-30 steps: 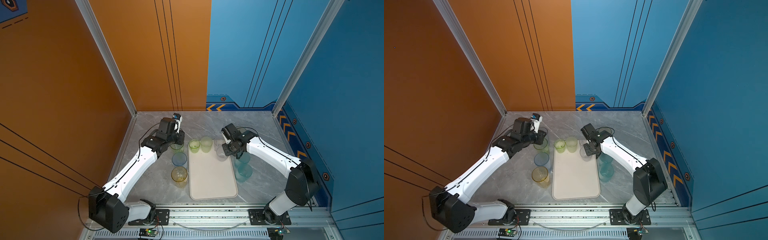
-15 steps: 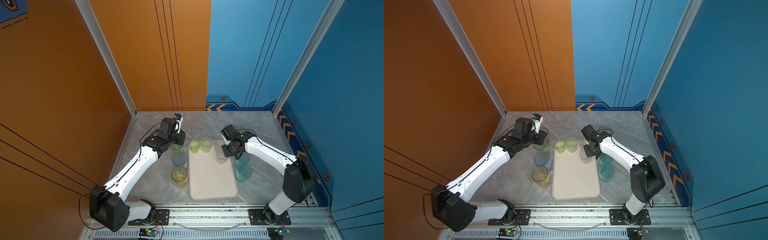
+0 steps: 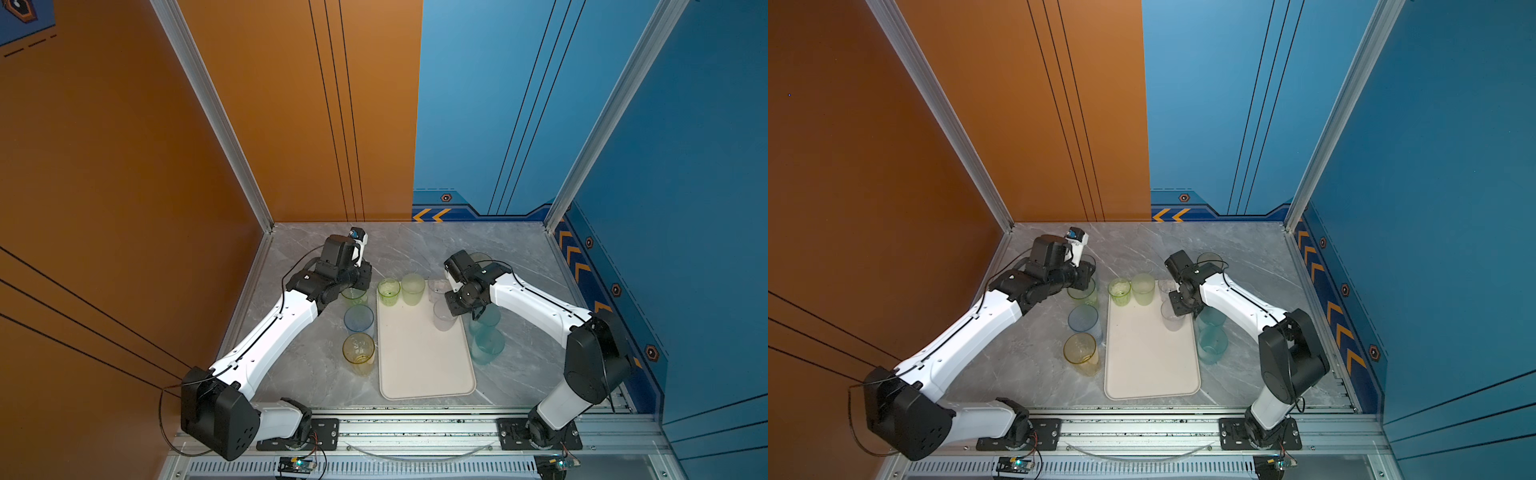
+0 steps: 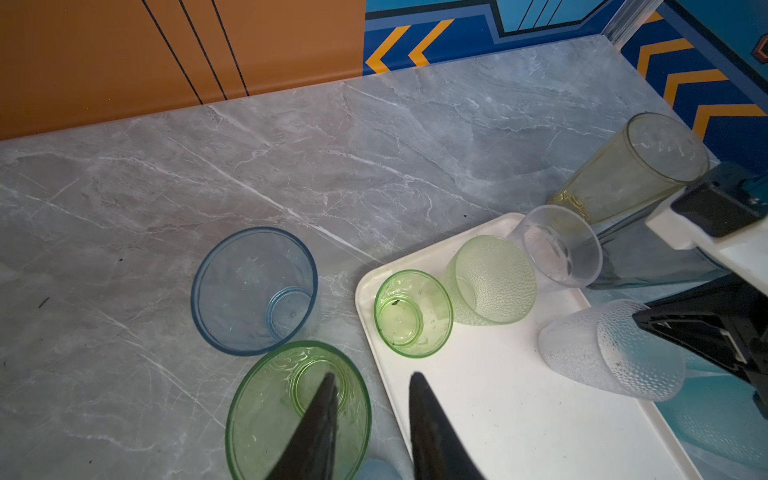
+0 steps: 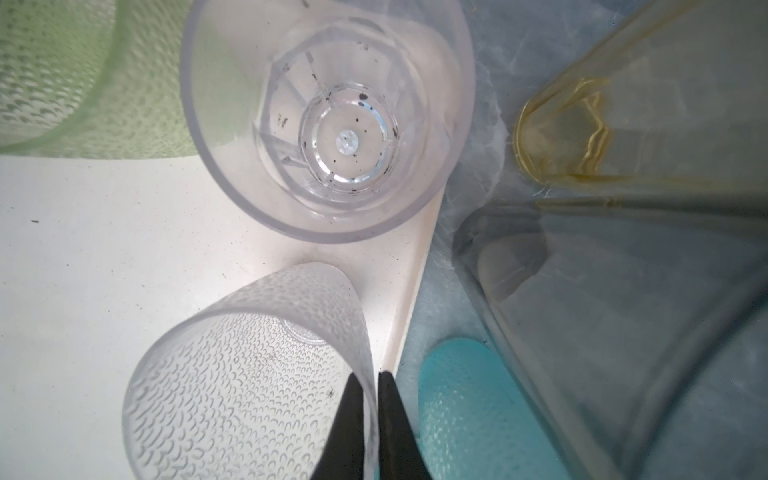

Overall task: Place the glasses into the tray
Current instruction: 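Lower the frosted cup onto the tray beside the clear cup, open right gripper, then raise the open right gripper up from the frosted cup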

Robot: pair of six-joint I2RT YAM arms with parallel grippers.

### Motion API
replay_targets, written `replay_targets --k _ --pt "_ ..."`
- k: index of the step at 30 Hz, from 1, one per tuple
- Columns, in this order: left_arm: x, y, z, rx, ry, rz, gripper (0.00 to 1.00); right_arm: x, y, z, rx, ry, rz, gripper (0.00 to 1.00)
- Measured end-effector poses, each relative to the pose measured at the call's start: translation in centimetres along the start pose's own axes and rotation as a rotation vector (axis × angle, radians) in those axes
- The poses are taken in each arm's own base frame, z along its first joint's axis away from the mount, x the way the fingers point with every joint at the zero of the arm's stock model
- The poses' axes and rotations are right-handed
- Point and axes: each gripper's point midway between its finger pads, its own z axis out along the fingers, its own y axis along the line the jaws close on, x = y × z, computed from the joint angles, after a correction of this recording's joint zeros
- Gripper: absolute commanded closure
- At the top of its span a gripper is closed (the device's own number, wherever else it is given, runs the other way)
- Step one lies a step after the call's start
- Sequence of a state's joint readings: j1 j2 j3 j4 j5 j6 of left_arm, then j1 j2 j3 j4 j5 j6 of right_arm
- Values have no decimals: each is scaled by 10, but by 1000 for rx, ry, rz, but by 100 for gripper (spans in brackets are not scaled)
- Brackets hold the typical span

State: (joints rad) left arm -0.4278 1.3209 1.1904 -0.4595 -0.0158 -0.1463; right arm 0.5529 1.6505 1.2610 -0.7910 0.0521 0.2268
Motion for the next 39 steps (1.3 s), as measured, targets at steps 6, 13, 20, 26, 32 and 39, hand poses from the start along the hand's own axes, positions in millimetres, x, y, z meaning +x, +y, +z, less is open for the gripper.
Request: replay_targets --k 6,13,20,26,32,39 --pt "1 -2 0 4 5 6 69 1 -2 4 1 12 8 85" --pt "2 -2 0 1 9 12 69 2 -3 5 -1 16 17 79" --pt "2 -3 0 0 9 15 69 2 -1 4 -10 16 17 76" --pt "3 -7 0 6 11 26 69 1 1 0 -26 7 17 72" --pt "7 -11 5 10 25 36 69 -3 1 -12 -34 -28 19 71" --pt "16 -28 13 29 55 76 70 -18 9 -46 -65 -131 9 71"
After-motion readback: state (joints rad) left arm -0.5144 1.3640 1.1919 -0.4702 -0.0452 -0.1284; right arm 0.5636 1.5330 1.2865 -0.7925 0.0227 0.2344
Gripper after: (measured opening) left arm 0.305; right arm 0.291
